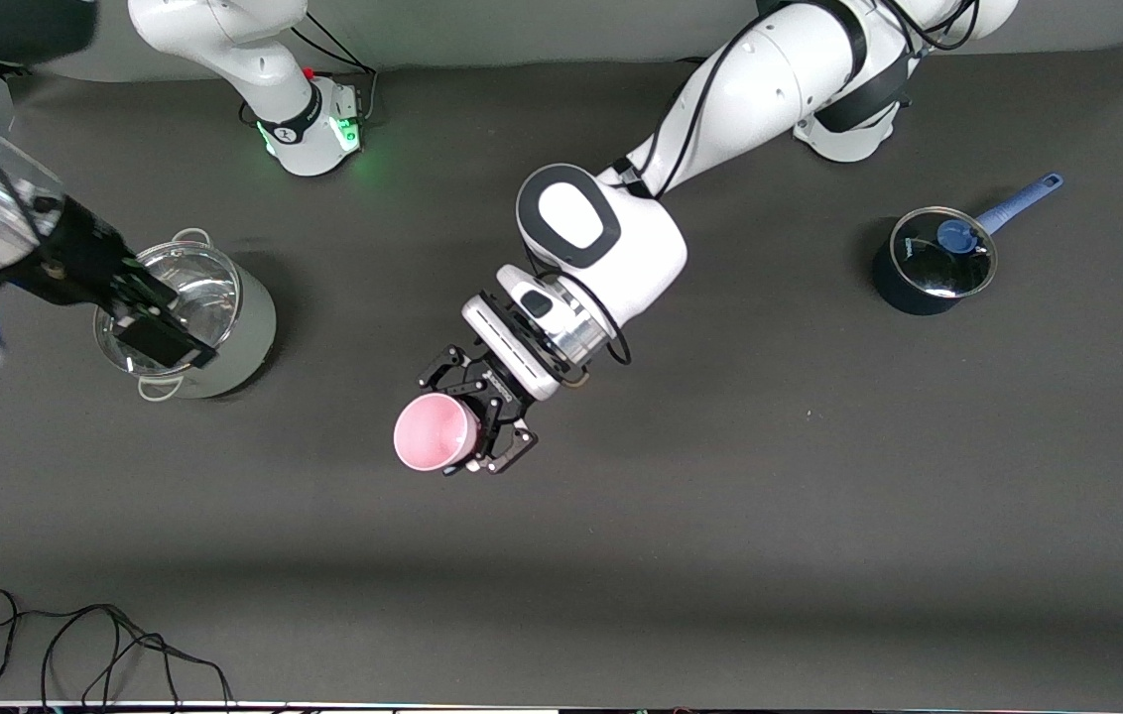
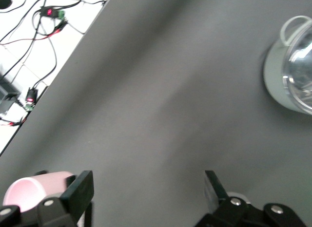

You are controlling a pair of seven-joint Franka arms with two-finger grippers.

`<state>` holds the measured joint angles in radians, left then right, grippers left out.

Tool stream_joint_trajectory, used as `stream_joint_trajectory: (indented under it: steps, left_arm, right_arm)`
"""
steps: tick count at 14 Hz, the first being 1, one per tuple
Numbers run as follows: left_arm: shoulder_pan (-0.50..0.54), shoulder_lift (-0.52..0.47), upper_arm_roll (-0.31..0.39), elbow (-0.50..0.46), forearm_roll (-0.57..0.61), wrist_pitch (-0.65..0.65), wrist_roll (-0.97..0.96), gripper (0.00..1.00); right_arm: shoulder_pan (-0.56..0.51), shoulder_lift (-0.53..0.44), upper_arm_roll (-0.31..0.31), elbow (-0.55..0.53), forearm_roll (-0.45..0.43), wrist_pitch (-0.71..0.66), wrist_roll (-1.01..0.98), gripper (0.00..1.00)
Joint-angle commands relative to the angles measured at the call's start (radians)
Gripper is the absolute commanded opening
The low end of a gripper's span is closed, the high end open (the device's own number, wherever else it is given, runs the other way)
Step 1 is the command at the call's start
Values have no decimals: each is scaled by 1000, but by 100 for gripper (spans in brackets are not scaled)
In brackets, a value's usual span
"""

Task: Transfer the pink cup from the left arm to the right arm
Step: 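Hold the cup with the left gripper while the right gripper grasps it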

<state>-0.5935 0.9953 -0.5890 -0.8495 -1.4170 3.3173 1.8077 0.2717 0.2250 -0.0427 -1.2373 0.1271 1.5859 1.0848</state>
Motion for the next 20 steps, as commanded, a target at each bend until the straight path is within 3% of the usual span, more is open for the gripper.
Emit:
stream_joint_trajectory:
  steps: [1, 5, 8, 20]
  left_arm:
    - [-20, -10, 20, 7, 7, 19, -37, 0]
    - [-31, -10, 21, 7, 7, 21, -38, 0]
    - [-32, -10, 21, 7, 9, 21, -38, 0]
    - [-42, -10, 18, 9, 24, 56, -39, 0]
  right_arm:
    - [44, 97, -8, 162, 11, -20, 87, 100]
    - [141, 195, -8, 268, 11, -1, 196, 100]
    - [195, 230, -8, 274, 9, 8, 233, 100]
    - [193, 332, 9, 283, 9, 75, 230, 99]
